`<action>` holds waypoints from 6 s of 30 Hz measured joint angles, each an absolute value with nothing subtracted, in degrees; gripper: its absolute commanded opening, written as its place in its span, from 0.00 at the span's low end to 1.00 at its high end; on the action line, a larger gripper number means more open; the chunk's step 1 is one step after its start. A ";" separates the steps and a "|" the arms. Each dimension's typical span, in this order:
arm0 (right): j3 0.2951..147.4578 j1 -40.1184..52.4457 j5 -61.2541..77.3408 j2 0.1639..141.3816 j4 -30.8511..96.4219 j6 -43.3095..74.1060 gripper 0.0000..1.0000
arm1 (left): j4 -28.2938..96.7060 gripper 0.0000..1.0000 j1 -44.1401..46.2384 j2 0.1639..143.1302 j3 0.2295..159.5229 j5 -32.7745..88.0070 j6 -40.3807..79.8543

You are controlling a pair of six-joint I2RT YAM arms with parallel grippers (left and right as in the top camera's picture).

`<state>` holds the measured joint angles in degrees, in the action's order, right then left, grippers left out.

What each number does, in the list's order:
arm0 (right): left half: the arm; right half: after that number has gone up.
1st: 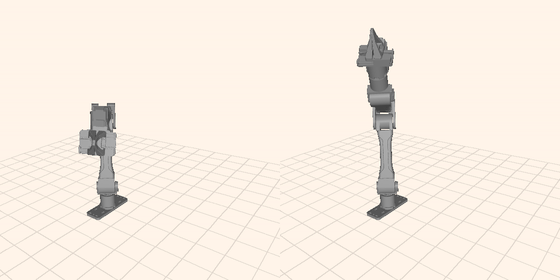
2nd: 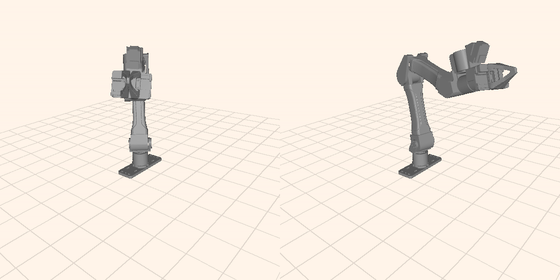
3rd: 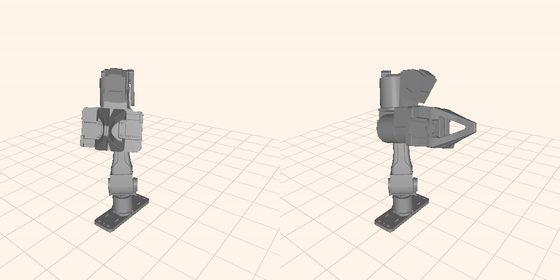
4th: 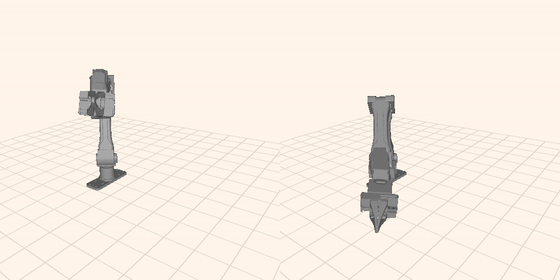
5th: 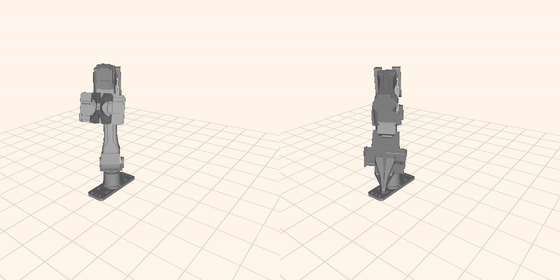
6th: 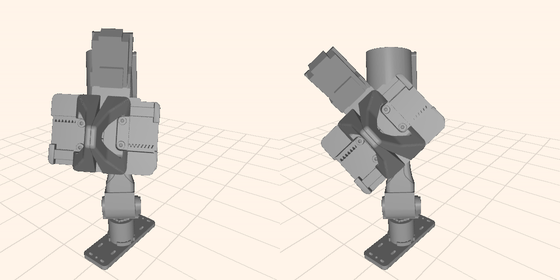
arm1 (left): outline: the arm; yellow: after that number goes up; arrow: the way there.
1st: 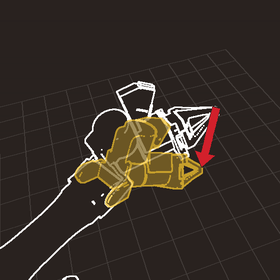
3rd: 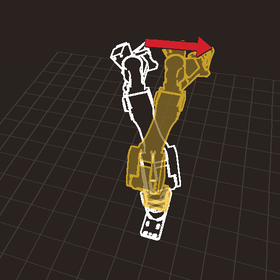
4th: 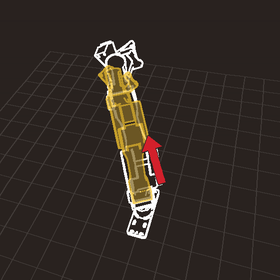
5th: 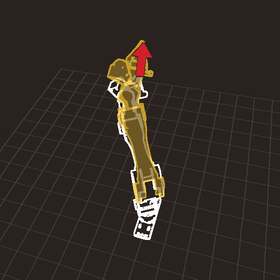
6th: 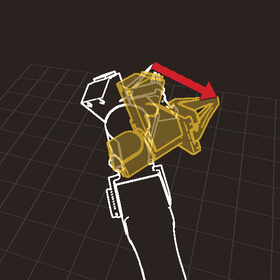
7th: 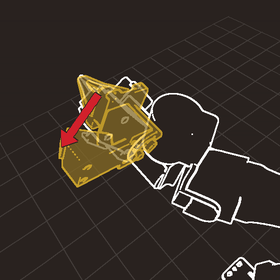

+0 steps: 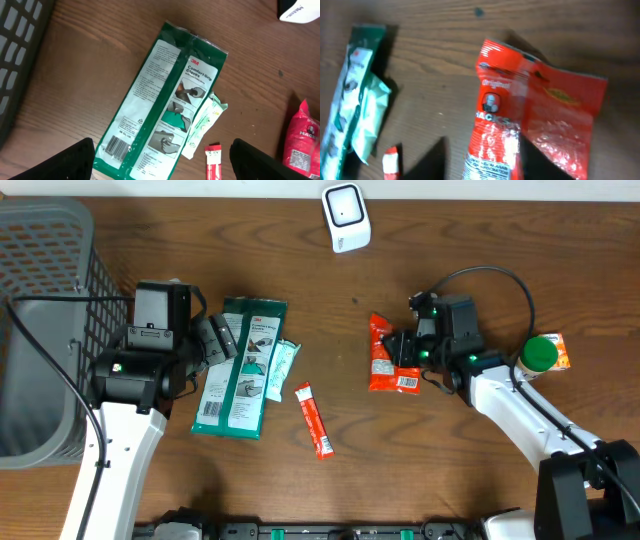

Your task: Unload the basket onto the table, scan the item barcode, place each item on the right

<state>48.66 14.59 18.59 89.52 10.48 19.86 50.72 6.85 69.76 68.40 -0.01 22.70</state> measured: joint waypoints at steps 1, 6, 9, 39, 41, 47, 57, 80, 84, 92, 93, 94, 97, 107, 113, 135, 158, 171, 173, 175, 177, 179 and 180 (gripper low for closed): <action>48.69 14.17 18.68 89.52 10.76 19.57 0.64 | 50.72 0.87 6.85 69.76 68.40 -0.01 22.70; 50.81 10.52 20.64 89.49 15.92 18.68 0.70 | 50.74 0.87 6.85 69.78 68.40 0.01 22.70; 53.49 7.42 21.45 89.49 19.75 18.26 0.72 | 50.74 0.87 6.85 69.76 68.40 0.01 22.70; 78.72 -14.68 14.22 89.36 49.21 8.95 0.99 | 25.39 0.89 24.08 91.85 68.45 24.91 14.44; 78.83 -16.88 13.37 89.36 50.74 8.86 0.99 | 23.35 0.91 26.94 96.77 68.42 25.91 13.76; 78.85 -19.51 12.43 89.36 52.51 8.84 0.99 | 14.72 0.91 30.94 105.89 68.51 31.86 12.93; 78.85 -19.70 12.03 89.36 52.49 8.84 0.99 | 7.31 0.91 32.49 112.29 68.51 38.68 11.92; 78.85 -19.70 11.97 89.36 52.51 8.84 0.99 | -2.46 0.91 33.67 116.64 68.51 39.07 15.27; 78.85 -19.70 11.97 89.36 52.51 8.84 0.99 | -4.51 0.91 33.98 118.89 68.51 39.24 16.99; 78.85 -19.70 11.97 89.36 52.49 8.84 0.99 | -6.39 0.59 34.24 120.33 68.75 39.46 21.15; 78.85 -19.70 11.97 89.36 52.49 8.84 0.99 | -6.46 0.57 34.24 120.62 68.75 39.57 21.54; 78.85 -19.70 11.97 89.36 52.51 8.84 0.99 | -6.52 0.56 34.24 120.73 68.75 39.57 21.78; 78.85 -19.70 11.97 89.36 52.51 8.84 0.99 | -6.39 0.53 34.39 120.77 68.75 39.55 23.73; 78.85 -19.70 11.97 89.36 52.51 8.84 0.99 | -6.50 0.21 35.64 120.77 68.75 40.01 25.93; 78.85 -19.70 11.97 89.36 52.51 8.84 0.99 | -6.11 0.07 34.28 120.57 68.75 40.36 27.75; 78.85 -19.70 11.97 89.36 52.51 8.84 0.99 | 20.12 0.07 28.64 88.31 71.85 32.29 17.26; 78.87 -19.70 11.94 89.36 52.51 8.84 0.99 | 30.26 0.07 28.71 119.28 120.66 -8.16 -19.84; 78.87 -19.70 11.94 89.36 52.51 8.84 0.99 | -0.25 0.07 28.71 135.46 120.62 -13.74 -47.57; 78.87 -19.70 11.94 89.36 52.51 8.84 0.99 | -2.87 0.07 28.71 137.75 120.62 -13.85 -51.75; 78.87 -19.70 11.94 89.36 52.51 8.84 0.99 | -5.48 0.07 28.71 140.03 120.62 -13.91 -55.81; 78.87 -19.70 11.94 89.36 52.51 8.84 0.99 | -7.88 0.07 28.71 141.93 120.62 -13.91 -59.44; 78.87 -19.70 11.94 89.36 52.51 8.84 0.99 | -10.79 0.07 28.71 143.31 120.62 -13.91 -62.54; 78.87 -19.70 11.94 89.36 52.51 8.84 0.99 | -11.79 0.07 28.71 143.70 120.62 -13.91 -63.55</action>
<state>78.87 -19.70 11.94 89.36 52.51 8.84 -11.79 28.71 143.70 120.62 -13.91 -63.55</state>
